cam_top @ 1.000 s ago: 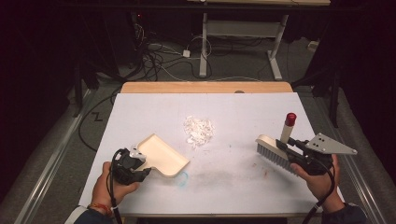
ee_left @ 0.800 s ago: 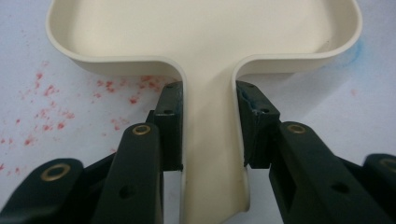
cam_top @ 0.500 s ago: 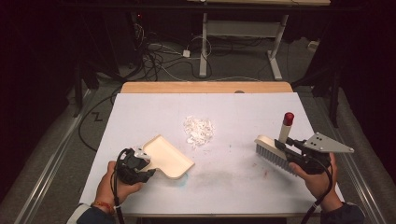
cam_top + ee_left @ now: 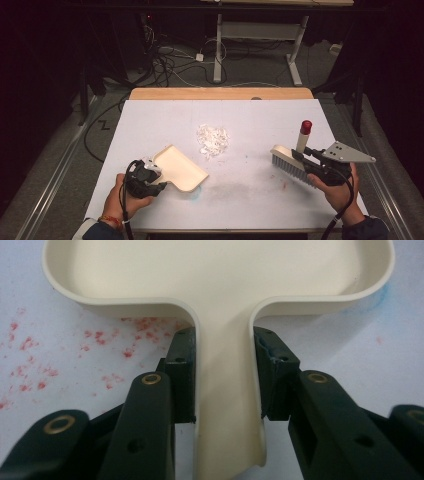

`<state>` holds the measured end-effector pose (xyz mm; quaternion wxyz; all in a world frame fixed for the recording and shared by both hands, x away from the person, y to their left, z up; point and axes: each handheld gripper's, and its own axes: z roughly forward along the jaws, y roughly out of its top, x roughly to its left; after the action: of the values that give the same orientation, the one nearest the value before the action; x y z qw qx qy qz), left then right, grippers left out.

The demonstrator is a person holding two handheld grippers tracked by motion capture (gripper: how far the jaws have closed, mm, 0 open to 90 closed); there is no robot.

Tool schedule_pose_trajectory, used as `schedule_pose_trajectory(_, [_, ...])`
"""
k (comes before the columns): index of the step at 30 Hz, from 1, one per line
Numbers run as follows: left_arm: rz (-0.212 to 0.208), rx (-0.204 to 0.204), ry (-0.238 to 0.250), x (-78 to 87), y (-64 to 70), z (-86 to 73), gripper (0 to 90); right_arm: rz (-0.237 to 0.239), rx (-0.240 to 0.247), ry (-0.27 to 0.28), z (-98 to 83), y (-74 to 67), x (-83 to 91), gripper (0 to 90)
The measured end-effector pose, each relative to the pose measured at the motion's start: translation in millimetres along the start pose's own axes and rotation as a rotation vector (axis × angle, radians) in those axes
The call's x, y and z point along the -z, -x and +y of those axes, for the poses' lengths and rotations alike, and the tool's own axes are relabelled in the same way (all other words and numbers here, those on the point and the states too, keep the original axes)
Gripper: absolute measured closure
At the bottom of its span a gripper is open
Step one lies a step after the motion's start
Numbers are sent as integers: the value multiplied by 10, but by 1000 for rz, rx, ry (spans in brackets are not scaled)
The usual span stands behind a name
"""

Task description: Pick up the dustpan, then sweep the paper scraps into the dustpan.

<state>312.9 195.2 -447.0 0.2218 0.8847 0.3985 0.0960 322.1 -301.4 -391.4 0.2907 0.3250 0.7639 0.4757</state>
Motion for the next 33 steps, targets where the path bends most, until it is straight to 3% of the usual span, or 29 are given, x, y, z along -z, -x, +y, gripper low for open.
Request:
schedule_pose_trajectory(15, [-3,-6,-11,-19,-11,4,636,4,-20,30,25,2,-47,713])
schedule_pose_trajectory(21, [-3,-3,-18,-38,-12,2,636,26,-48,47,91,21,-209,714])
schedule_pose_trajectory(28, [0,-8,-24,-49,-10,14,636,48,-61,87,296,27,-561,713])
schedule_pose_trajectory(33, [0,-7,-26,-63,-7,10,636,28,-69,85,487,59,-1020,714])
